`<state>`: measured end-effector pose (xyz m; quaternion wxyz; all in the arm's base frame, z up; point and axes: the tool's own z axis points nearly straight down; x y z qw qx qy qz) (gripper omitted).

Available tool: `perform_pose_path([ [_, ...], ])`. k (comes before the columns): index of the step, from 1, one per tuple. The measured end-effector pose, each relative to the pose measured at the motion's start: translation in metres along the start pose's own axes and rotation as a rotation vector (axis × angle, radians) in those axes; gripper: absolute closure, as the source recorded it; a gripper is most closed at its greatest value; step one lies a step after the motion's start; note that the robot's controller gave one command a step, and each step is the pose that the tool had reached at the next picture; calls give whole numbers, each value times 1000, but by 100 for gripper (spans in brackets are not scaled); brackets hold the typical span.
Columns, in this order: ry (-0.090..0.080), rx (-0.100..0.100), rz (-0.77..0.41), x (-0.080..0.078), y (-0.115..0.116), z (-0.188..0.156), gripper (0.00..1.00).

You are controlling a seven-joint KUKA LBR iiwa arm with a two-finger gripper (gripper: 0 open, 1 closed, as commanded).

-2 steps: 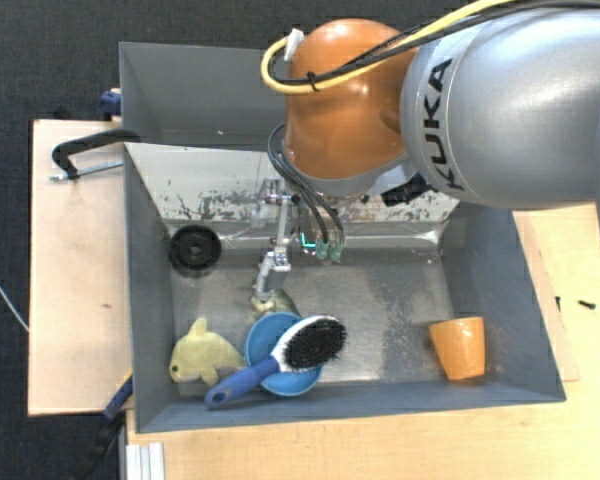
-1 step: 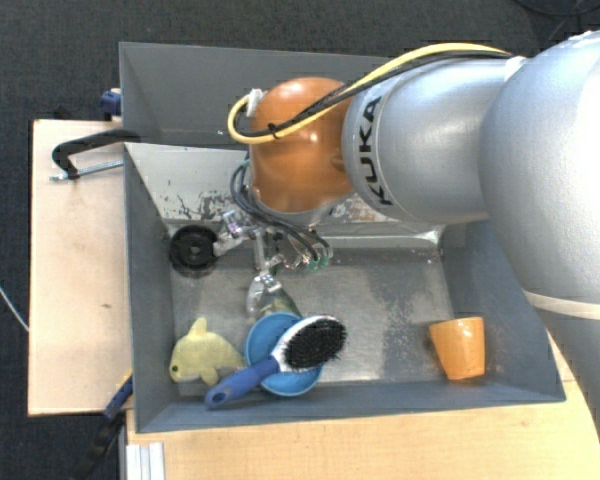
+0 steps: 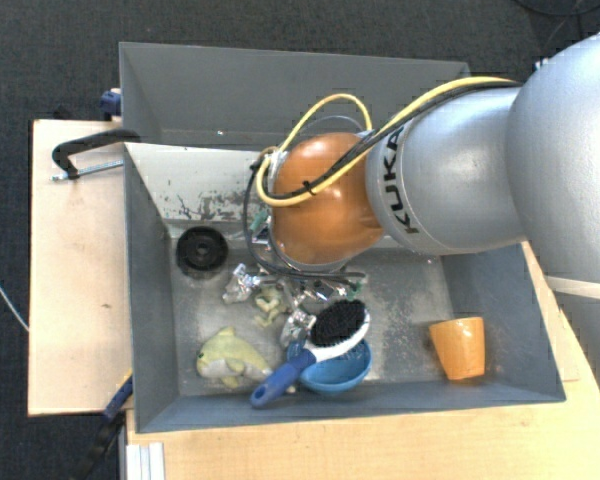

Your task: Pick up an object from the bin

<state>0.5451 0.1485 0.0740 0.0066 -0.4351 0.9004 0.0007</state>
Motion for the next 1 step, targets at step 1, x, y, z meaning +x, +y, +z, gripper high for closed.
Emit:
perform_pose_path([
  [1, 12, -5, -219, 71, -11, -5, 0],
])
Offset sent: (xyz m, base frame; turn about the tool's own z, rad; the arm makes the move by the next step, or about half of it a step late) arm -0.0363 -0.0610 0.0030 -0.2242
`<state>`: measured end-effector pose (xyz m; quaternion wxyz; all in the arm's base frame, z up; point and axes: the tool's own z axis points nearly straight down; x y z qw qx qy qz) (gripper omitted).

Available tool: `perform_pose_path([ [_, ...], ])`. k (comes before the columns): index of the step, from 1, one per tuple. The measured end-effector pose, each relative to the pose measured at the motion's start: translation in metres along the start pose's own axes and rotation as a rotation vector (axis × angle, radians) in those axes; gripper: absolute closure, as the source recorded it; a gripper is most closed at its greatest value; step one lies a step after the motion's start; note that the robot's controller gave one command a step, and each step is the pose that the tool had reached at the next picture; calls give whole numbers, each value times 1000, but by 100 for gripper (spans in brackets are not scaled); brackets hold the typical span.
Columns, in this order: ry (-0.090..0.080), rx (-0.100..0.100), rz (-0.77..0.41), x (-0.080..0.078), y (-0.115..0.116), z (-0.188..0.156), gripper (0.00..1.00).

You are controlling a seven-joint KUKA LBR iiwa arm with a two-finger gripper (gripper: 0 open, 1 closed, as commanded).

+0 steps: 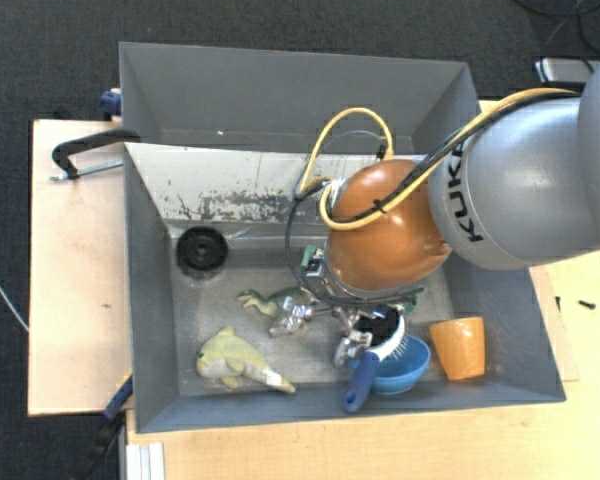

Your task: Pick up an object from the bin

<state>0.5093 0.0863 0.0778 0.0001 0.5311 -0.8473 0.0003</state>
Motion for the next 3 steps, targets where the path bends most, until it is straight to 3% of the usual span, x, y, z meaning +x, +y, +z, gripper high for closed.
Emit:
perform_pose_path([
  [1, -3, -1, -3, -3, 1, 0, 100],
  [2, -9, 10, -5, 5, 12, -148, 100],
  [3, -5, 1, -5, 6, 13, -143, 0],
])
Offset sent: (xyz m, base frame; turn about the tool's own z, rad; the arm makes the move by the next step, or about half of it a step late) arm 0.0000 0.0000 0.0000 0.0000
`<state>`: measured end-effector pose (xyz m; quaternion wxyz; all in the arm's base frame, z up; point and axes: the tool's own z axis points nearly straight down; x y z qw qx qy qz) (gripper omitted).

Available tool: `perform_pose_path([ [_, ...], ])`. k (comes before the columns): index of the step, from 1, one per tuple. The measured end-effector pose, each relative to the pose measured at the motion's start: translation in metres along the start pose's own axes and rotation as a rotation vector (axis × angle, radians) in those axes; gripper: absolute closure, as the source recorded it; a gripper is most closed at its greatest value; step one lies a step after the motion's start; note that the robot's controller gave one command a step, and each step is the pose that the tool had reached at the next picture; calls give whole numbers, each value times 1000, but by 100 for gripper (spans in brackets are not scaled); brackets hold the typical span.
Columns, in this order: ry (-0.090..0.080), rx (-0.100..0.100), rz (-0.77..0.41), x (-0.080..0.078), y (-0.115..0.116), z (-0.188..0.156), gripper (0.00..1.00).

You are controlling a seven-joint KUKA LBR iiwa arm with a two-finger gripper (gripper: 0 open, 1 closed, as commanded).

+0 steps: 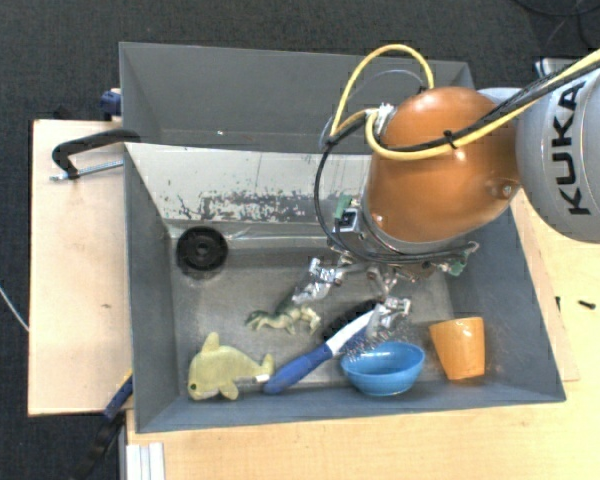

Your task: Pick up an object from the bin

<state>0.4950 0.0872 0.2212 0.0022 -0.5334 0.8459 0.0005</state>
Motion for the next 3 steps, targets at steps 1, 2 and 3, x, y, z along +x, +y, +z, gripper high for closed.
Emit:
perform_pose_path([
  [1, 11, -15, -358, 15, -27, 133, 0],
  [2, 1, -1, -355, 13, -30, 131, 100],
  [3, -4, 9, -355, -16, -46, -16, 100],
])
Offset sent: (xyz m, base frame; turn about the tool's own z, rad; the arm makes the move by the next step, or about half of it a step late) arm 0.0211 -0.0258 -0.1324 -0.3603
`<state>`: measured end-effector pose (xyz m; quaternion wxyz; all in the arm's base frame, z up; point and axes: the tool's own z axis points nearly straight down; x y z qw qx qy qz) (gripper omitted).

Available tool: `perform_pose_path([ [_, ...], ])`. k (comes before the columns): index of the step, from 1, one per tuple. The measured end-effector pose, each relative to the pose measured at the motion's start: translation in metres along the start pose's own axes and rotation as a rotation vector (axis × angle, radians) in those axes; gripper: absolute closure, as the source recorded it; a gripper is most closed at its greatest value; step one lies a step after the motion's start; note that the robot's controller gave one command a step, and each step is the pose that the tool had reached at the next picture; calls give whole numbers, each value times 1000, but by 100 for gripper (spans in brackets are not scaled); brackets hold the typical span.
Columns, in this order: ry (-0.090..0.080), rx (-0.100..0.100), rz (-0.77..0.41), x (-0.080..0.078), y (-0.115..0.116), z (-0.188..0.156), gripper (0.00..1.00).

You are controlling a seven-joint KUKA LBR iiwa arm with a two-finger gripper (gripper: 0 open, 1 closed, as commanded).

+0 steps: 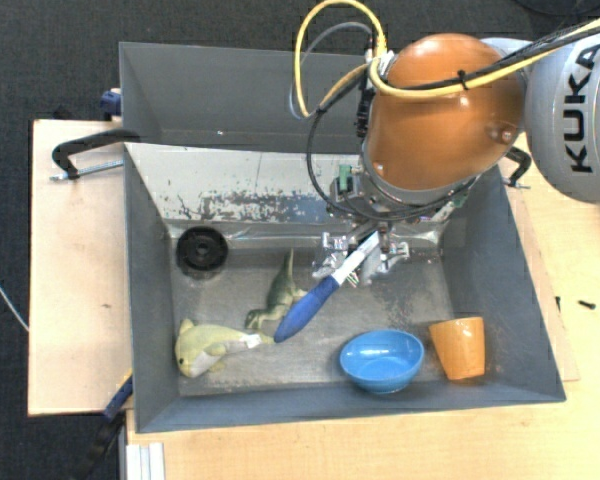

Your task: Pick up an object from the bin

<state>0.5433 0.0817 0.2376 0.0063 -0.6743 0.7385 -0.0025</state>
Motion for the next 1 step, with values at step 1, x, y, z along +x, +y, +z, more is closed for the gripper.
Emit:
perform_pose_path([
  [1, 0, -6, -138, -30, -23, -35, 100],
])
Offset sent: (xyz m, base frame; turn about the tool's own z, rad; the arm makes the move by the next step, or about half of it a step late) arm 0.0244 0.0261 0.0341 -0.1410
